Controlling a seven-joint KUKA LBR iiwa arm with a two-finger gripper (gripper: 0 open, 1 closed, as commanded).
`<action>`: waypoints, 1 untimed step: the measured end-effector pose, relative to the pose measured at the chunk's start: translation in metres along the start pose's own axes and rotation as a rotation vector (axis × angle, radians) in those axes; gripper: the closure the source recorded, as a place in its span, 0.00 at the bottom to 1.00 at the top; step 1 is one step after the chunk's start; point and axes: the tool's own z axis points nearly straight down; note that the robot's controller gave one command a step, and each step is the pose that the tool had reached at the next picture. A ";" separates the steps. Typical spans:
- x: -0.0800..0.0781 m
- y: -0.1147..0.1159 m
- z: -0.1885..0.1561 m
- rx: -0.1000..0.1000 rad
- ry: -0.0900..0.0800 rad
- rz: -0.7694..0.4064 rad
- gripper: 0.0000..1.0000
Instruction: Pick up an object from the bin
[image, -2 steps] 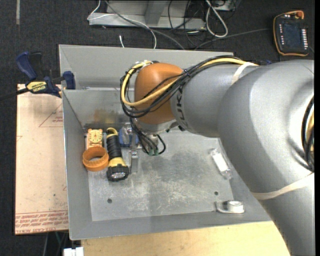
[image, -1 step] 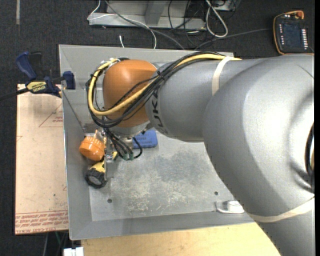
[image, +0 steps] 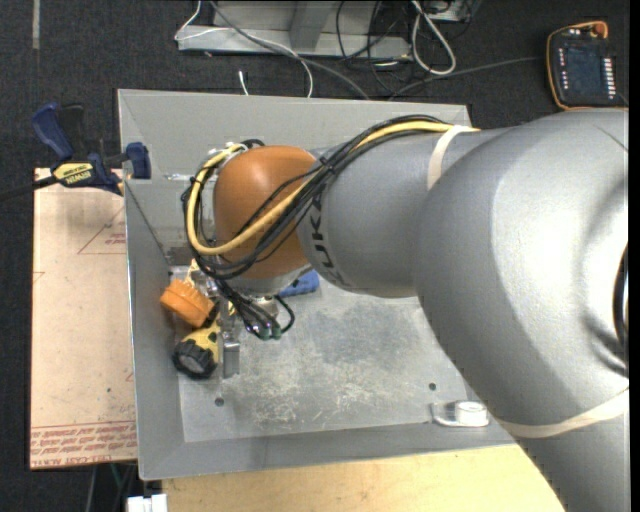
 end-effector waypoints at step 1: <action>-0.019 0.012 0.023 0.014 0.003 -0.106 0.00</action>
Offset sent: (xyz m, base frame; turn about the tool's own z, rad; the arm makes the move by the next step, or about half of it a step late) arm -0.0206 0.0225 -0.0310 -0.1722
